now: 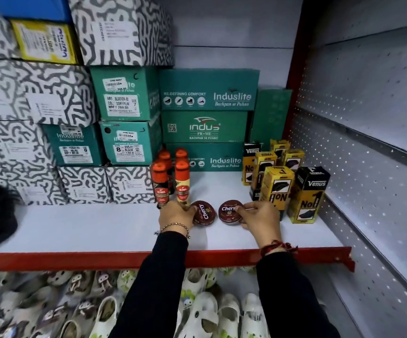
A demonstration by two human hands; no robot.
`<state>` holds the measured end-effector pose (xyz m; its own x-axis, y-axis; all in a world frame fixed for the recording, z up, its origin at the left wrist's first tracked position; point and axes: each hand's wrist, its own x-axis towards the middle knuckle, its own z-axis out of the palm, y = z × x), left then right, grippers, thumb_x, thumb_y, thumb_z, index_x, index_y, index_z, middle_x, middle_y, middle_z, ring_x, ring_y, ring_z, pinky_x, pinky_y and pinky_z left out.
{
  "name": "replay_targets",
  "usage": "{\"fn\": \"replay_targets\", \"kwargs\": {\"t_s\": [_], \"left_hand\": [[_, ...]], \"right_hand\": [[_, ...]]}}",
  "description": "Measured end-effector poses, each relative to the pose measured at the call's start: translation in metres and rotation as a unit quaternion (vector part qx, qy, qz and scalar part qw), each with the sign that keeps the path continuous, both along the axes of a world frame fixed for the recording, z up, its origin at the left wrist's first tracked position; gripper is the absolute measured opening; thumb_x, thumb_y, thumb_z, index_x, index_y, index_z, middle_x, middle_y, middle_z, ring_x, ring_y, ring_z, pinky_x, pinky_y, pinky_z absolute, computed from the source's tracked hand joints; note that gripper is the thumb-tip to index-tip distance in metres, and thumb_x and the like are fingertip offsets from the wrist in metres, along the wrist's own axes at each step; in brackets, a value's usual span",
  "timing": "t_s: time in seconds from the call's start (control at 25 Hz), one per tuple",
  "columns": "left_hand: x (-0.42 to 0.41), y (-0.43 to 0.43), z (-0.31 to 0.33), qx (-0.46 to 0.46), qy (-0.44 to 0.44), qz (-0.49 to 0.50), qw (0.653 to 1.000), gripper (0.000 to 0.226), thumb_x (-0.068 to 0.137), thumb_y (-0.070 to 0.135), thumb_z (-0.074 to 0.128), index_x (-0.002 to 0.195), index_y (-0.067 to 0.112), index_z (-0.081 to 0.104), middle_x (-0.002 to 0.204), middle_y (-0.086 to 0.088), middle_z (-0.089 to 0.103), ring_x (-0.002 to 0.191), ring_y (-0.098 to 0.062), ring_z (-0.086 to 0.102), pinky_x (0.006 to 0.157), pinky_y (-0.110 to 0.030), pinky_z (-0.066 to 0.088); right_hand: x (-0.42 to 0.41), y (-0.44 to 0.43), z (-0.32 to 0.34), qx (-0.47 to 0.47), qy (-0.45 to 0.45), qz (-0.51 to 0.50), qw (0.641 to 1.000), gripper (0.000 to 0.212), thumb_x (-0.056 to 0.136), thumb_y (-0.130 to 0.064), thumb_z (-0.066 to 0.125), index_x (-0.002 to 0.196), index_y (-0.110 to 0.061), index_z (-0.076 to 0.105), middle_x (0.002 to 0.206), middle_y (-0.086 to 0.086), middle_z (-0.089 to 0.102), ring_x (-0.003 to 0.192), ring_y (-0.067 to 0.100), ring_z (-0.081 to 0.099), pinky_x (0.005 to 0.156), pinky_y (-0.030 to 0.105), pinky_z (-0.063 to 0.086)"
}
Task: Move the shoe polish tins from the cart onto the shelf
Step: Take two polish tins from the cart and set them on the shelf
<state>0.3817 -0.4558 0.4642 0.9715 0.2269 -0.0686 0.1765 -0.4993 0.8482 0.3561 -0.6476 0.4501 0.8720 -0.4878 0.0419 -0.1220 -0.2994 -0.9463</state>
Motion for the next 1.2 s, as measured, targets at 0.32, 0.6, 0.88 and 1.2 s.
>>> {"fn": "replay_targets", "kwargs": {"t_s": [0.32, 0.6, 0.88, 1.2], "left_hand": [[-0.006, -0.002, 0.005, 0.108, 0.007, 0.016, 0.994, 0.038, 0.087, 0.032, 0.068, 0.114, 0.006, 0.068, 0.108, -0.019, 0.074, 0.097, -0.037, 0.072, 0.091, -0.044, 0.058], [-0.036, 0.017, 0.023, 0.117, -0.139, 0.054, 0.982, 0.033, 0.093, 0.041, 0.055, 0.105, 0.017, 0.074, 0.104, -0.013, 0.076, 0.099, -0.035, 0.069, 0.081, -0.036, 0.053], [-0.081, 0.09, 0.037, 0.21, -0.288, 0.087, 0.93, 0.046, 0.1, 0.035, 0.04, 0.14, 0.018, 0.053, 0.147, -0.006, 0.054, 0.138, -0.023, 0.048, 0.111, -0.038, 0.042], [-0.178, 0.195, 0.012, 0.306, -0.217, 0.251, 0.892, 0.053, 0.099, 0.035, 0.037, 0.148, 0.017, 0.042, 0.163, -0.003, 0.03, 0.155, -0.022, 0.016, 0.127, -0.046, 0.011]], "right_hand": [[-0.009, 0.015, 0.012, -0.25, 0.032, -0.018, 0.968, 0.025, 0.081, -0.028, 0.075, 0.093, -0.006, 0.079, 0.097, 0.012, 0.078, 0.092, 0.03, 0.072, 0.077, 0.029, 0.056], [-0.022, 0.04, 0.036, -0.299, -0.129, 0.098, 0.94, 0.039, 0.098, -0.035, 0.05, 0.128, -0.014, 0.064, 0.13, 0.006, 0.067, 0.118, 0.023, 0.064, 0.103, 0.032, 0.047], [-0.02, 0.118, 0.064, -0.403, -0.208, 0.248, 0.856, 0.064, 0.102, -0.044, 0.029, 0.158, -0.015, 0.017, 0.168, 0.0, 0.006, 0.156, 0.019, -0.006, 0.126, 0.048, -0.006], [-0.066, 0.253, 0.045, -0.374, -0.256, 0.411, 0.791, 0.065, 0.102, -0.044, 0.031, 0.158, -0.015, 0.017, 0.169, 0.0, 0.008, 0.157, 0.019, -0.004, 0.126, 0.049, -0.005]]}}
